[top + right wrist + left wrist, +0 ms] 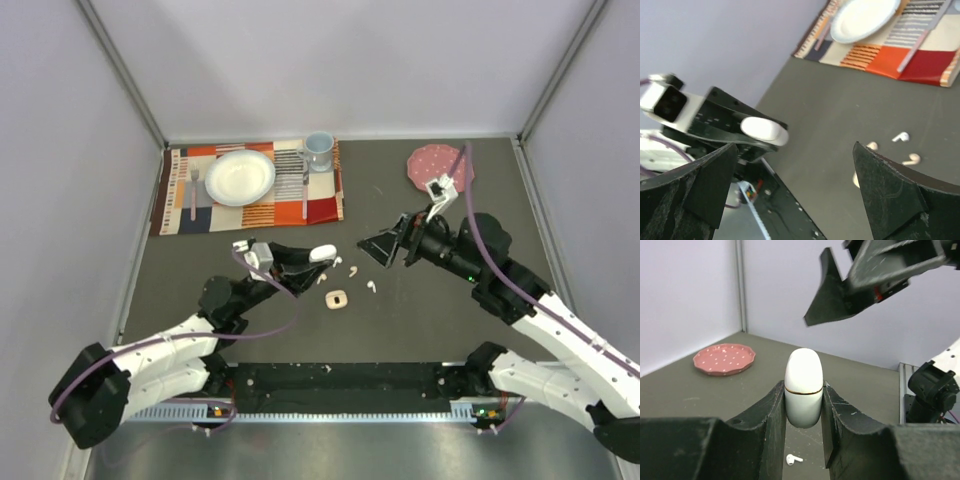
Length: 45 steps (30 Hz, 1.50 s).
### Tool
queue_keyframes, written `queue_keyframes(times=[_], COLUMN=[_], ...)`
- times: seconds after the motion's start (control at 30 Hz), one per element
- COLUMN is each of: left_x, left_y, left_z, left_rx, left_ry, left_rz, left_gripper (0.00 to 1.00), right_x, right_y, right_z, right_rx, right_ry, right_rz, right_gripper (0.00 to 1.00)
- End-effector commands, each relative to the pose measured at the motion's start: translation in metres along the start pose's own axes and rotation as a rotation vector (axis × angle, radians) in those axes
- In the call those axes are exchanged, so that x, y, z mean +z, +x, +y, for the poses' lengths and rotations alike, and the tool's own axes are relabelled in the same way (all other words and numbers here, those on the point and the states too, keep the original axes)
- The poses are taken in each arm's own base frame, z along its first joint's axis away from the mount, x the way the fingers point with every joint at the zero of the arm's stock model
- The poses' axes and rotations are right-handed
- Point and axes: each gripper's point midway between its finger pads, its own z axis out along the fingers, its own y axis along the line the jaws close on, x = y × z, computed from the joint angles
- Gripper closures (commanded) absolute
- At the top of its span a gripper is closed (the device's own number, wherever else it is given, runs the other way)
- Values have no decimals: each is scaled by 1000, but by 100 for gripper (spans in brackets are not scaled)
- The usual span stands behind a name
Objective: Insert the wireless bluetooth earbuds into the charging case
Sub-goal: Pass from the right arm to the left, then open the charging case.
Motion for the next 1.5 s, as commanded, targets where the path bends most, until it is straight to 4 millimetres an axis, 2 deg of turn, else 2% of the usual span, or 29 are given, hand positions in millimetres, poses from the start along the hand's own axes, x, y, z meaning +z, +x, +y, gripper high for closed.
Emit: queue_keyframes(times=[0.0, 0.17, 0.33, 0.63, 1.07, 1.23, 1.47], left_x=[5, 13, 16, 18, 14, 18, 22], left_y=[-24, -18, -15, -14, -11, -12, -16], left_z=[-21, -30, -27, -31, -42, -36, -32], left_rx=[44, 101, 114, 96, 85, 75, 82], left_ry=[123, 212, 209, 238, 298, 265, 242], left_rz=[-100, -72, -82, -85, -81, -72, -91], left_gripper=[100, 100, 100, 100, 100, 100, 100], right_x=[-1, 0, 2, 13, 26, 23, 21], right_y=[29, 30, 34, 42, 38, 39, 45], right_z=[-13, -1, 10, 3, -4, 6, 9], right_rx=[-156, -176, -190, -166, -130, -144, -146], right_ry=[33, -15, -58, -32, 11, -48, -75], right_rz=[169, 196, 215, 239, 203, 209, 232], right_gripper=[1, 1, 1, 1, 1, 1, 1])
